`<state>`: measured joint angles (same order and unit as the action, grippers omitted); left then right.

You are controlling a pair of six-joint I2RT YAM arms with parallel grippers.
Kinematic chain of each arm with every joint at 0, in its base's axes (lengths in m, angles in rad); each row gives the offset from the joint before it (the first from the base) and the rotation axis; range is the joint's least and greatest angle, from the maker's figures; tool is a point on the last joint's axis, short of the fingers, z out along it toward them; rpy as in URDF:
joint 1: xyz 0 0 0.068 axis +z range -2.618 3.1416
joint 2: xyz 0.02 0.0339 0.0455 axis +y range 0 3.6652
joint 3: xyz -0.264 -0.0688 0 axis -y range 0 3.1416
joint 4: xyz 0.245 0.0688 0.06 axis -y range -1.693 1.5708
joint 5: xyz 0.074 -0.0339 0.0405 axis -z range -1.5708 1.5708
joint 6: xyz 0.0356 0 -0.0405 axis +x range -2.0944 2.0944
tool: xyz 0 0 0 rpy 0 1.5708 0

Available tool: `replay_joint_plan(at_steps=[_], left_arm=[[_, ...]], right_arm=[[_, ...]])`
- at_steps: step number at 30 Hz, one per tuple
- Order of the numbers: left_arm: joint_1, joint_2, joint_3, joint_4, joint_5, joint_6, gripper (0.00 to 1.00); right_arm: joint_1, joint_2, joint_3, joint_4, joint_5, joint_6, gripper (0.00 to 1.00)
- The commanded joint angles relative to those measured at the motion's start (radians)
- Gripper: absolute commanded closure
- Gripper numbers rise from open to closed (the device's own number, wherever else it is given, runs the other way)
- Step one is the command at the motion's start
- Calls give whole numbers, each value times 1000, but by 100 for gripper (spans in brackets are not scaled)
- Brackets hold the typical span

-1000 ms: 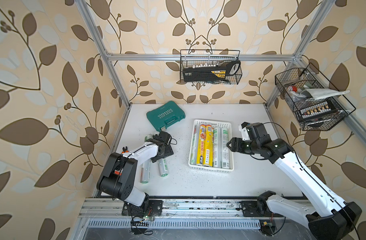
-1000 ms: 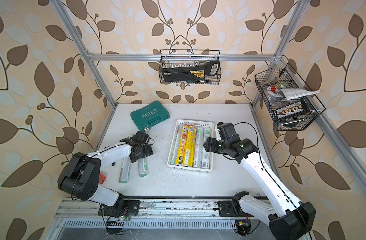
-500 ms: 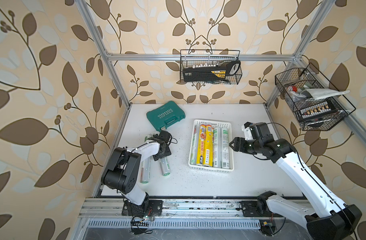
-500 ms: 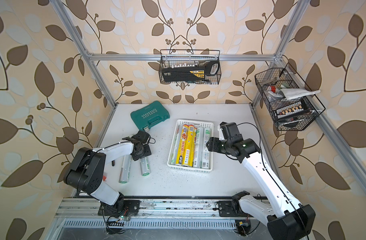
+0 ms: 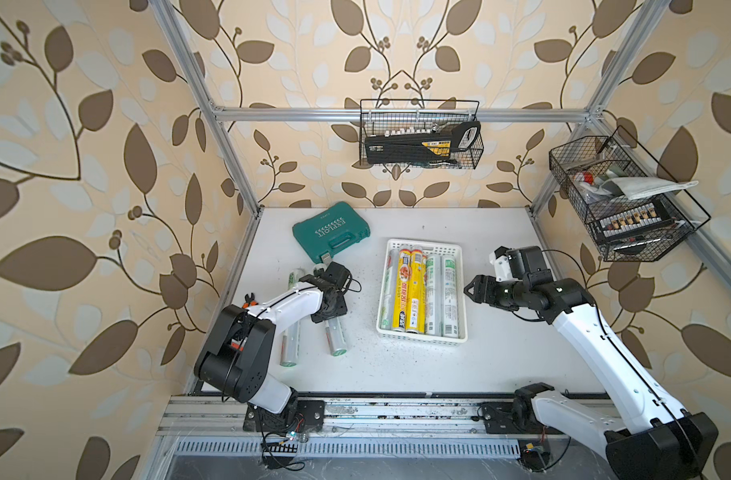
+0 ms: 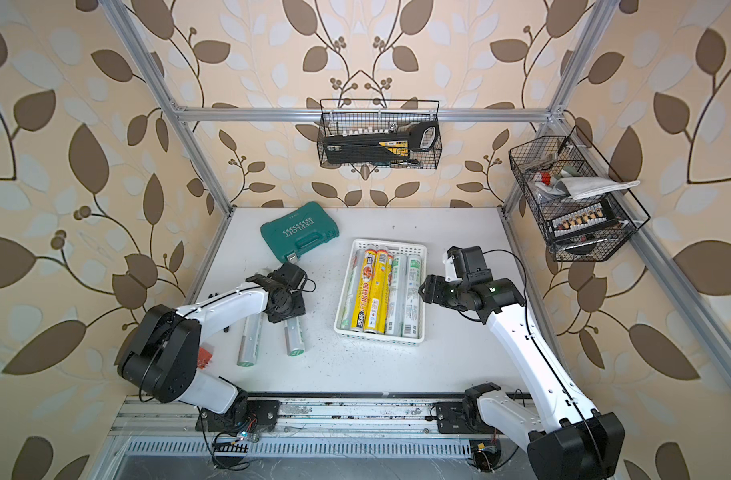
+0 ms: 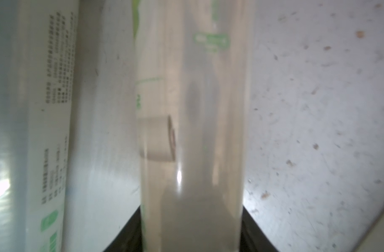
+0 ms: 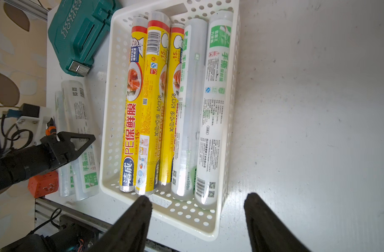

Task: Put the plastic wrap into the basket
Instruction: Pick up the plastic wrap from the center of the board, then place the plastic wrap in the basket.

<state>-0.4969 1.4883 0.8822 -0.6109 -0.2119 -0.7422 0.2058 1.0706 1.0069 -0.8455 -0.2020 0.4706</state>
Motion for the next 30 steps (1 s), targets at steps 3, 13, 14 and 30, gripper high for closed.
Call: replay_joint_plan(at_steps=[3,13,14,30], left_arm=[[-109,-94,209,-118,-79,-37,53],[-347,113,609,-209,-117,-42,54],[-363,140,642,-212,-118,-42,54],[-474,551,1030,-213,-68,-38,54]], right_arm=[[-54,-23,-35,0,-50,-30,29],[-163,-17,-83,21,-101,-47,30],[-168,-18,-88,23,-102,-46,30],[-197,-14,-126,51,-94,-58,30]])
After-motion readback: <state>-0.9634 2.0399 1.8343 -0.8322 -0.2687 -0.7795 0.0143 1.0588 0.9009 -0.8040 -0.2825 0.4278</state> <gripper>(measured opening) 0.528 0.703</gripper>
